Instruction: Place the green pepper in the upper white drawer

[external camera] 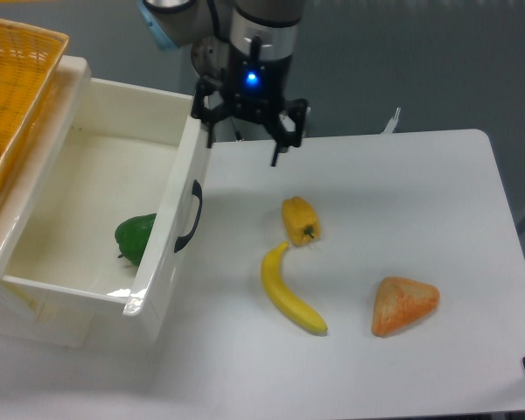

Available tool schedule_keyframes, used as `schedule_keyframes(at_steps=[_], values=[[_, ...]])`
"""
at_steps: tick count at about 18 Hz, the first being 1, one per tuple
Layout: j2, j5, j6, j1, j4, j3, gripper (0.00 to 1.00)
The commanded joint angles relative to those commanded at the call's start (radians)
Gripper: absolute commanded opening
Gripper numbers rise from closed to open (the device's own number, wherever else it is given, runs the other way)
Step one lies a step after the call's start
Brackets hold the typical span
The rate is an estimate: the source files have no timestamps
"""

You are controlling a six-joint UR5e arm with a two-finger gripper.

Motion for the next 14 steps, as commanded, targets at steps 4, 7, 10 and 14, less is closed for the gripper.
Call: schedule_keyframes(at_steps=[4,7,10,14], values=[[-0.023,0.071,0.003,0.003,0.005,-0.023,1.00],[-0.049,0.076,0.012,0.005,0.009,-0.026,1.00],[-0.067,0.076,0.025,0.003,0.011,-0.026,1.00],[-0.081,0.076,0.020,0.003,0.011,-0.034,1.00]])
